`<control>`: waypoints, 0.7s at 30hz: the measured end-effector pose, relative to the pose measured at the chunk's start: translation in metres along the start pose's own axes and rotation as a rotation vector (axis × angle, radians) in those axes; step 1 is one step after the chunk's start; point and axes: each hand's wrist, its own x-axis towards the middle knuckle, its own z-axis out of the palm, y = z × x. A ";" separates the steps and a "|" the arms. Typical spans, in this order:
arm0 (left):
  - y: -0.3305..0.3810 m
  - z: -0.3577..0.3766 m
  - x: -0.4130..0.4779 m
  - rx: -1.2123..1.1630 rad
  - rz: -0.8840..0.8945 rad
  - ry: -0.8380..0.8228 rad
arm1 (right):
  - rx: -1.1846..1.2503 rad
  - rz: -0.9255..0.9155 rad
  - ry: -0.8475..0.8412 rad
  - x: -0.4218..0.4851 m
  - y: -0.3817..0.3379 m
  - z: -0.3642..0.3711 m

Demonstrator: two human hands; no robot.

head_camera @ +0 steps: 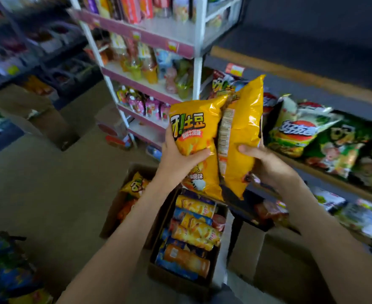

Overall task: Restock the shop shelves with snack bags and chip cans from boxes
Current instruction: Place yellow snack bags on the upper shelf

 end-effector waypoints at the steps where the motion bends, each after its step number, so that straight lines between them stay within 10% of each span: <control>1: 0.012 0.006 -0.004 -0.002 0.042 -0.064 | 0.029 -0.006 -0.022 -0.018 -0.009 -0.009; 8: 0.084 0.065 -0.030 0.057 0.287 -0.396 | 0.058 -0.179 0.260 -0.111 -0.052 -0.066; 21: 0.167 0.231 -0.084 -0.050 0.411 -0.469 | -0.007 -0.470 0.532 -0.220 -0.101 -0.196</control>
